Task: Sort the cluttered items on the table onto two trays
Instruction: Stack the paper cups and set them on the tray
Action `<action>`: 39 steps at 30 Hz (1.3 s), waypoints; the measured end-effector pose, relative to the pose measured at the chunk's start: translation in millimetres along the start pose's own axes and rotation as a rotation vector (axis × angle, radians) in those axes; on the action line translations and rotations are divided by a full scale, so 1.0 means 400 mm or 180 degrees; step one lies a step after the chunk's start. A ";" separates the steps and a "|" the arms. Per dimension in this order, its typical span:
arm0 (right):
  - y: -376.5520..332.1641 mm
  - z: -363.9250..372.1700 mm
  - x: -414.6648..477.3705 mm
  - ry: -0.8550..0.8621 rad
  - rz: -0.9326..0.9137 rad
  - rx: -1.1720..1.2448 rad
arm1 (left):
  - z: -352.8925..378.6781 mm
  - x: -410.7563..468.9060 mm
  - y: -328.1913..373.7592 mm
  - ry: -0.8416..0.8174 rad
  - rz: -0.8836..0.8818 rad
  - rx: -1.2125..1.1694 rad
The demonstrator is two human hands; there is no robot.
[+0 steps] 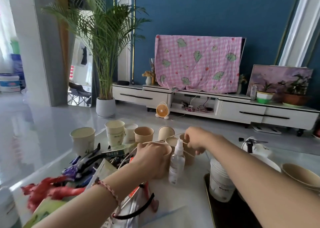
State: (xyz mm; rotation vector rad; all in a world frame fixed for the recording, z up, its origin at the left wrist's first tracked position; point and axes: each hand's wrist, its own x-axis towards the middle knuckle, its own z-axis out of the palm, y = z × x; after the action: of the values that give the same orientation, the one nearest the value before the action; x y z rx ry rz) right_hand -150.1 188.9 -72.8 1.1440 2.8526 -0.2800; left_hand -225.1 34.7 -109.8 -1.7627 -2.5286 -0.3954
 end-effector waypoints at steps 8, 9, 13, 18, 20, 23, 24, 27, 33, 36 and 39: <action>0.002 -0.006 -0.006 0.0360 -0.0200 -0.0285 | -0.076 0.038 -0.054 0.0039 -0.0021 -0.0451; 0.004 -0.015 -0.011 0.0467 -0.0225 -0.0228 | -0.101 0.036 -0.050 0.0077 -0.0077 -0.0463; 0.032 -0.074 -0.061 0.1047 -0.0491 0.0243 | -0.210 0.023 -0.027 0.0221 -0.0185 -0.0402; 0.103 -0.159 -0.193 0.2081 -0.0698 0.1004 | -0.310 -0.003 0.078 0.0894 -0.0126 -0.0503; 0.169 -0.195 -0.263 0.2539 -0.0498 0.1248 | -0.324 0.000 0.170 0.1367 0.0253 -0.0799; 0.300 -0.215 -0.365 0.3300 -0.0084 0.1422 | -0.297 0.019 0.337 0.1589 0.0862 -0.1304; 0.335 -0.211 -0.386 0.3525 0.0075 0.1459 | -0.278 0.030 0.380 0.1579 0.0981 -0.1353; 0.437 -0.187 -0.448 0.4027 0.0628 0.1584 | -0.182 0.089 0.519 0.1491 0.1133 -0.1181; 0.562 -0.160 -0.453 0.4163 0.1037 0.1366 | -0.003 0.162 0.658 0.0881 0.1172 -0.0696; 0.578 -0.158 -0.436 0.3965 0.0734 0.1227 | 0.042 0.188 0.648 0.0707 0.1051 -0.0501; 0.582 -0.160 -0.428 0.3781 0.0553 0.1221 | 0.071 0.210 0.633 0.0389 0.1077 -0.0653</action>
State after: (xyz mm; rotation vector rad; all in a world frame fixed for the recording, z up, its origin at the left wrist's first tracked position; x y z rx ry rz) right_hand 135.4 249.7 -23.9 2.2156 3.6888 -0.1595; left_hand -17.1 200.4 -75.2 -2.1147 -2.1183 -0.7370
